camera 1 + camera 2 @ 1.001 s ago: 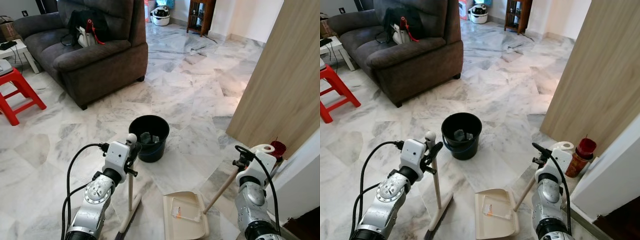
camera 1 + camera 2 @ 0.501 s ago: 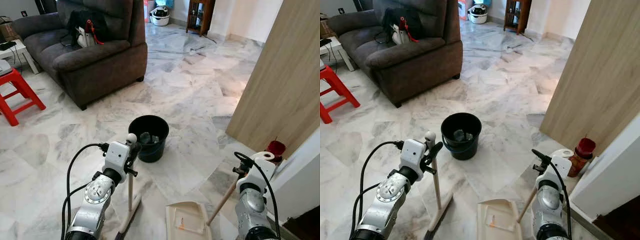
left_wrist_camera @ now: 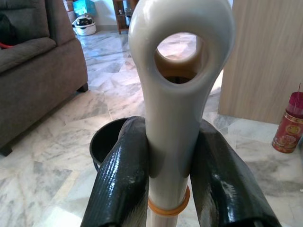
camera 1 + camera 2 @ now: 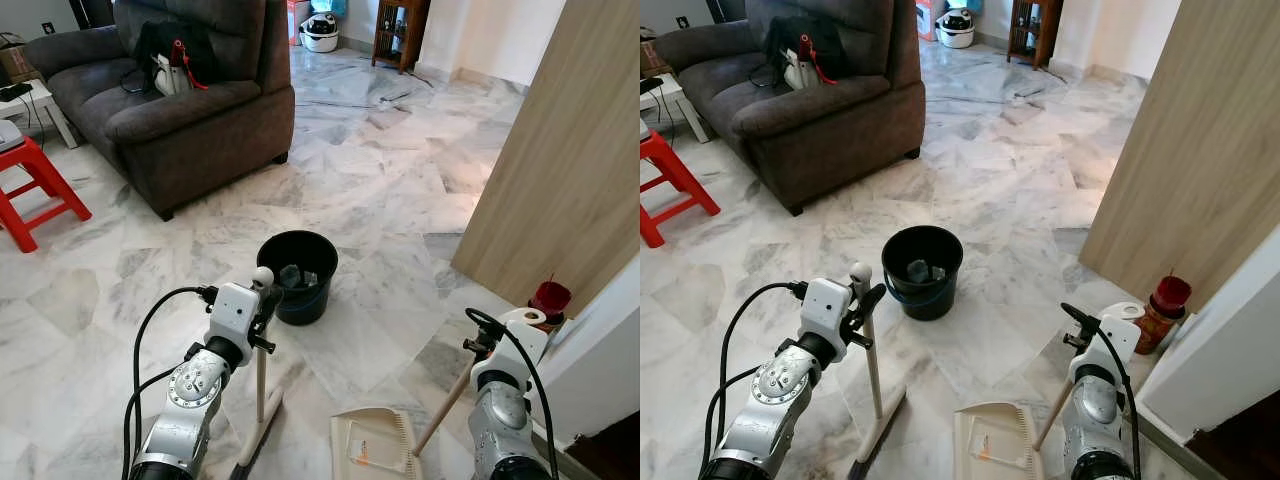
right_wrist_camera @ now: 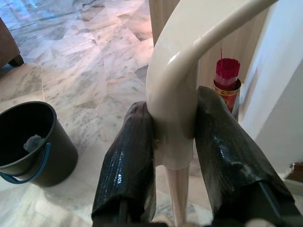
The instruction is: Sweep floor
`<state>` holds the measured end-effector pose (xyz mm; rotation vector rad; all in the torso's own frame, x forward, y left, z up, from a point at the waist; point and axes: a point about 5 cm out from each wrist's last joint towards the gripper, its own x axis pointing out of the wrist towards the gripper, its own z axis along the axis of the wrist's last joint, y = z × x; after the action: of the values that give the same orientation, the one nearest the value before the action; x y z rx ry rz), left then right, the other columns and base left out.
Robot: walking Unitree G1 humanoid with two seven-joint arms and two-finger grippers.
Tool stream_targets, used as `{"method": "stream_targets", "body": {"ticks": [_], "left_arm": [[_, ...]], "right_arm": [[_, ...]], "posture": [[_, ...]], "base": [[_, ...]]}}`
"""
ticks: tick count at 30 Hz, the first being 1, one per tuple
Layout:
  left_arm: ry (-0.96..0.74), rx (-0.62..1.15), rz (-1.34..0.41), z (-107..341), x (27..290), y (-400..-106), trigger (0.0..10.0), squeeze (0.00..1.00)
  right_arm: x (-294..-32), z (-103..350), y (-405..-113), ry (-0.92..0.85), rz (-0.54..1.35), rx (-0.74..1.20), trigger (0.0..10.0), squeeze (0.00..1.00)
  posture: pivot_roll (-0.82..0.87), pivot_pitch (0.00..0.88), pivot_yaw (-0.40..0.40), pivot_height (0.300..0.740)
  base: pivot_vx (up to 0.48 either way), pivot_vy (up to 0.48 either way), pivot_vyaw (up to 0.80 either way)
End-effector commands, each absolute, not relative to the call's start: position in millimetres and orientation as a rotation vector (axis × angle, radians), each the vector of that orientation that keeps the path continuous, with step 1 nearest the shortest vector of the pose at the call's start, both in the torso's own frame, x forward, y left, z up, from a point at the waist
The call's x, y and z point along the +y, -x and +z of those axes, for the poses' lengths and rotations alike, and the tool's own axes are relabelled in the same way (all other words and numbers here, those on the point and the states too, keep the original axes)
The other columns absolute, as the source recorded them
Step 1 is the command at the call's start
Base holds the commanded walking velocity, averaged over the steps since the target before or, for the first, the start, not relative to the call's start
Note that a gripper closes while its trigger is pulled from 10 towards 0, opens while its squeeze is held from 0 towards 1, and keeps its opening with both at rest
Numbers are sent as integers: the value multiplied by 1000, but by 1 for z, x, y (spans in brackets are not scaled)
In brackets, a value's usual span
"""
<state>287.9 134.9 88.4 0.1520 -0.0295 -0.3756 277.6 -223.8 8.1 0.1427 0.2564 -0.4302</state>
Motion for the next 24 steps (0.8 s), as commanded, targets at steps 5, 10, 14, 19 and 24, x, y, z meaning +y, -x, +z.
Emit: {"method": "stream_targets", "body": {"ticks": [5,10,14,19,24], "left_arm": [[-162,-61,-381,95,135,-289,10000,0],[-161,-61,-382,95,135,-289,10000,0],[-162,-62,-382,95,135,-289,10000,0],[-162,-62,-382,95,135,-289,10000,0],[-160,-62,-383,95,135,-289,10000,0]], "right_arm": [[-224,11,-280,-161,-434,235,10000,976],[-224,11,-280,-164,-436,234,10000,1000],[-225,11,-280,-172,-435,232,10000,1000],[-228,12,-280,-172,-439,232,10000,1000],[-230,13,-280,-171,-445,226,10000,1000]], "posture": [[96,0,-2,740],[95,0,-3,740],[96,0,-4,740],[97,0,-5,740],[96,0,-3,740]], "base": [[0,0,0],[0,0,0],[0,0,0],[0,0,0],[0,0,0]]}}
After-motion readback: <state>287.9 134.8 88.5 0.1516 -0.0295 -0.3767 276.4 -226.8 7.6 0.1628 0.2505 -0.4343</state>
